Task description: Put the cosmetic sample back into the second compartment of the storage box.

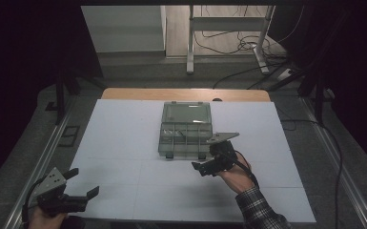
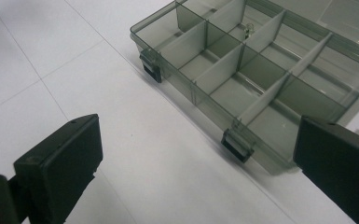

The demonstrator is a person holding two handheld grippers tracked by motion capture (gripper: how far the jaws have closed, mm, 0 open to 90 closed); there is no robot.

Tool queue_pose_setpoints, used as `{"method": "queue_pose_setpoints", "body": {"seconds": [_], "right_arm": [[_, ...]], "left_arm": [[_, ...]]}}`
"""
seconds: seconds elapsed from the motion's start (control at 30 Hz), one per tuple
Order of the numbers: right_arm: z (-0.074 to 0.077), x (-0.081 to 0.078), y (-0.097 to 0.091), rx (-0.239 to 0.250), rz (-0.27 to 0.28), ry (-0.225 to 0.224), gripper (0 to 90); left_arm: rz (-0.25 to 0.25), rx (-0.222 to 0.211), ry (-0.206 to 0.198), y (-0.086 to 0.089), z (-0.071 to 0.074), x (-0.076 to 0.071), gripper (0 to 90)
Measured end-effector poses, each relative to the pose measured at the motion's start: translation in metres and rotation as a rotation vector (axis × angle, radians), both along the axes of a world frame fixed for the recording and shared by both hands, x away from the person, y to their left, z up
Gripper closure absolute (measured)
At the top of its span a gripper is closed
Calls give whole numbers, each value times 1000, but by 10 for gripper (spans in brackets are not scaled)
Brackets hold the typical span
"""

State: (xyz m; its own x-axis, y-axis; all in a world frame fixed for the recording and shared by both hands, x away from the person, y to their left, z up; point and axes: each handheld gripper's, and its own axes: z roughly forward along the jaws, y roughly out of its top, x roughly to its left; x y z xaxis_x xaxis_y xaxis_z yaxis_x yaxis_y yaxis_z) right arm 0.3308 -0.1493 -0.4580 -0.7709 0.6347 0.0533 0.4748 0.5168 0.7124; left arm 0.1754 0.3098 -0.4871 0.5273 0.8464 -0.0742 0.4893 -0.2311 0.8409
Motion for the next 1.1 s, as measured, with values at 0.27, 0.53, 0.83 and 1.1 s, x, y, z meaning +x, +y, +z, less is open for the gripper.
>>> {"method": "queue_pose_setpoints", "body": {"seconds": [0.27,0.53,0.83,1.1], "right_arm": [[-4,-11,-11,15,-13,-1,8],[-4,-24,-22,31,-24,-20,8],[-4,-37,-35,28,-38,-33,9],[-3,-48,-48,24,-55,-41,8]], "left_arm": [[1,-1,0,0,0,0,3],[1,-2,0,0,0,0,3],[2,-3,2,0,0,0,3],[3,-1,1,0,0,0,3]]}}
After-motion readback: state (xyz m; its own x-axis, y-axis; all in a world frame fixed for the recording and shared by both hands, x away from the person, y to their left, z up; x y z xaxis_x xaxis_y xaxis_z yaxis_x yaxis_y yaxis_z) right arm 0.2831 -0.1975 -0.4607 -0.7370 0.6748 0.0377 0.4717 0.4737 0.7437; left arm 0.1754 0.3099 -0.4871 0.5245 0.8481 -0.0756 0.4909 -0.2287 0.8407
